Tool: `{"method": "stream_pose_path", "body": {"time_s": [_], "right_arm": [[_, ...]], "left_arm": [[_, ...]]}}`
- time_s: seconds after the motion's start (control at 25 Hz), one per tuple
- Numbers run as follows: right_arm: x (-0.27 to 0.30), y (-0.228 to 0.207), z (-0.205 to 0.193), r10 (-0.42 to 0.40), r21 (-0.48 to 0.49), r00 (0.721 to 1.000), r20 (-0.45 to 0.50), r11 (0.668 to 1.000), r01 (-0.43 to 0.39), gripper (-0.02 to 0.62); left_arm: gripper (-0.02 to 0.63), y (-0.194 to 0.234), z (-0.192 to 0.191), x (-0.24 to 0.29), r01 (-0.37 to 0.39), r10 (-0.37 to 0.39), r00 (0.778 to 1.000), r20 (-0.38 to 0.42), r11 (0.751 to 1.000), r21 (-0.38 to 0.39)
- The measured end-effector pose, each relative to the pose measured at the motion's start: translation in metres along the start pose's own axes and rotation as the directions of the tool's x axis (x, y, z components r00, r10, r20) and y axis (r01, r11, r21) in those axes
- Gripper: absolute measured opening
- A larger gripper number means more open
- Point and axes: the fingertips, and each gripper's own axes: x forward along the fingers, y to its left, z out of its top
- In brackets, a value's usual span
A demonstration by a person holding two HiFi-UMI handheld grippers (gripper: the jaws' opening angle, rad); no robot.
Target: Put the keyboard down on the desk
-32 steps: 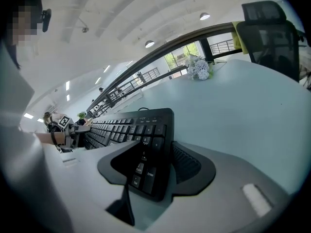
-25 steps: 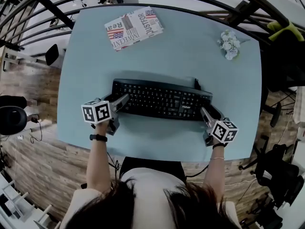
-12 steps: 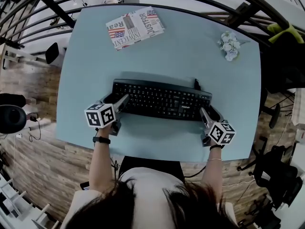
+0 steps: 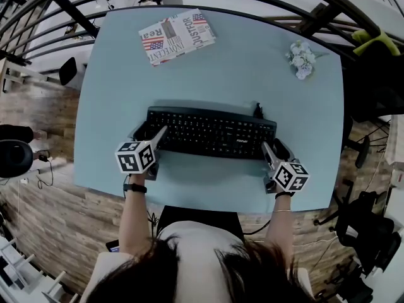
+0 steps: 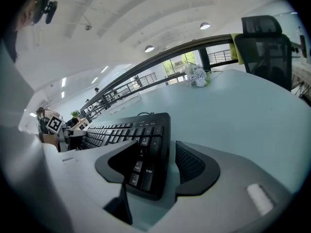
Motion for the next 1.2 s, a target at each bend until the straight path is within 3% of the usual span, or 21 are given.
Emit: {"method": "stream_pose_path", "body": {"time_s": [0.2, 0.4, 0.92, 1.2], "right_arm": [[-0.009, -0.001, 0.004, -0.017, -0.031, 1.000, 0.024, 0.999, 0.018, 0.219], [-0.017, 0.004, 0.009, -0.024, -0.093, 0.999, 0.042, 0.995, 0.028, 0.219], [-0.047, 0.045, 0.047, 0.032, -0.181, 0.989, 0.143, 0.983, -0.005, 0.219], [-0.079, 0.077, 0.095, 0.088, -0.252, 0.962, 0.257, 0.967, -0.021, 0.219]], "left_arm": [[0.366, 0.000, 0.001, -0.004, -0.018, 0.017, 0.999, 0.031, 1.000, 0.011], [0.364, 0.002, 0.021, -0.018, -0.067, 0.059, 0.989, 0.137, 0.997, 0.050], [0.364, -0.041, 0.063, -0.058, -0.032, -0.011, 0.970, 0.243, 0.985, 0.171], [0.364, -0.083, 0.102, -0.091, 0.009, -0.091, 0.936, 0.339, 0.972, 0.236]]}}
